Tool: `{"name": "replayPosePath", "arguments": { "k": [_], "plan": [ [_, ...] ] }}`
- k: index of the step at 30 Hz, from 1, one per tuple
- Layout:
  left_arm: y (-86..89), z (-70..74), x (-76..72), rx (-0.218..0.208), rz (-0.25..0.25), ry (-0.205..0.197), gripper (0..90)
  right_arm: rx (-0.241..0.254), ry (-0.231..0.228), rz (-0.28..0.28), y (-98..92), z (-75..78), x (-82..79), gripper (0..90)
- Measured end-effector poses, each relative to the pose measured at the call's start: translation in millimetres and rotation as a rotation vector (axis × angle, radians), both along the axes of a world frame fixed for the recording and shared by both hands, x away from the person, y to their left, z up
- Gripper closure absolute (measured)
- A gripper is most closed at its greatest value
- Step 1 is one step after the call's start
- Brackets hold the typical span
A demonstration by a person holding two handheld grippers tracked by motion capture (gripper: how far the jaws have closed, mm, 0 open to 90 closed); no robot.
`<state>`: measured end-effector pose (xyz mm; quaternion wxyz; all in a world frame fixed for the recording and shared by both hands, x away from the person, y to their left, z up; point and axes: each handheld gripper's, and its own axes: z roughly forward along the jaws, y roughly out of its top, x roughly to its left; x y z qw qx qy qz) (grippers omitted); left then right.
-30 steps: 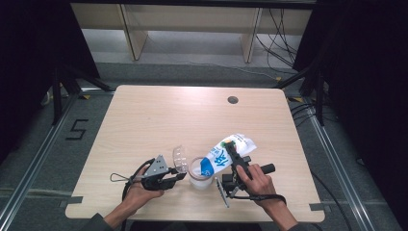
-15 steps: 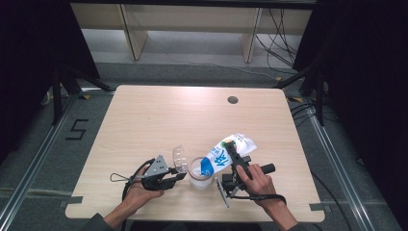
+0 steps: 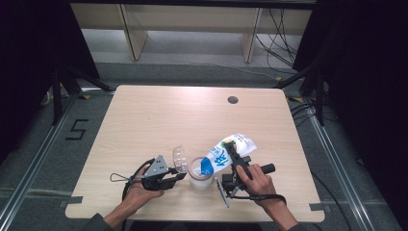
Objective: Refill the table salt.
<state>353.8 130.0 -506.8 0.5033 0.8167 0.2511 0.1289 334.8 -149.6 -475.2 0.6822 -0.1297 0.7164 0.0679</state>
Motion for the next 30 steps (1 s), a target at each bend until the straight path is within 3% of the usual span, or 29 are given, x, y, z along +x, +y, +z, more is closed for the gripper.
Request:
{"name": "replayPosePath", "arguments": {
  "k": [8,10,11,13,14,15,19,20,23,24,25,27,29,30],
  "plan": [
    [0.8,0.1,0.2,0.018,0.004,0.002,72.7,0.002,0.006,-0.001,0.1,-0.5,0.1,70.5],
    [-0.2,-0.1,-0.5,-0.002,0.004,0.01,72.7,0.002,0.006,-0.001,0.2,-0.5,0.2,70.9],
    [0.9,0.3,0.3,0.019,0.001,0.004,72.7,0.008,0.009,-0.005,0.0,-0.9,0.1,70.9],
    [0.9,0.3,0.2,0.018,0.002,0.004,72.7,-0.012,0.001,0.007,0.2,0.5,1.1,71.2],
    [1.0,0.3,0.3,0.019,0.001,0.004,72.7,0.008,0.009,-0.001,-0.4,-0.9,0.8,71.3],
    [0.9,0.3,0.3,0.019,0.001,0.004,72.7,-0.01,0.002,0.007,0.0,0.5,1.2,71.3],
    [-0.4,-0.1,-0.6,-0.007,0.004,0.011,72.7,-0.002,0.006,0.004,0.1,0.2,1.0,72.0],
    [1.1,0.4,0.3,0.02,0.001,0.004,72.7,-0.015,0.021,-0.016,0.6,2.4,-0.3,72.1],
    [1.0,0.3,0.3,0.019,0.001,0.003,72.7,-0.024,0.017,-0.006,0.5,1.6,0.6,72.4],
    [1.0,0.3,0.3,0.018,0.001,0.004,72.7,-0.068,0.0,0.016,1.7,4.9,1.6,72.4],
    [1.0,0.3,0.4,0.018,0.001,0.003,72.7,-0.074,-0.002,0.019,1.9,5.6,1.7,72.5],
    [1.0,0.3,0.3,0.018,0.002,0.003,72.7,-0.053,0.008,0.016,1.3,4.3,1.9,72.6],
    [1.0,0.5,0.6,0.018,0.0,-0.008,72.7,0.015,0.032,-0.008,-0.6,-0.2,1.1,72.7],
    [0.9,0.3,0.4,0.015,0.002,-0.004,72.7,0.007,0.038,-0.015,-0.6,0.6,0.9,72.7]
  ]
}}
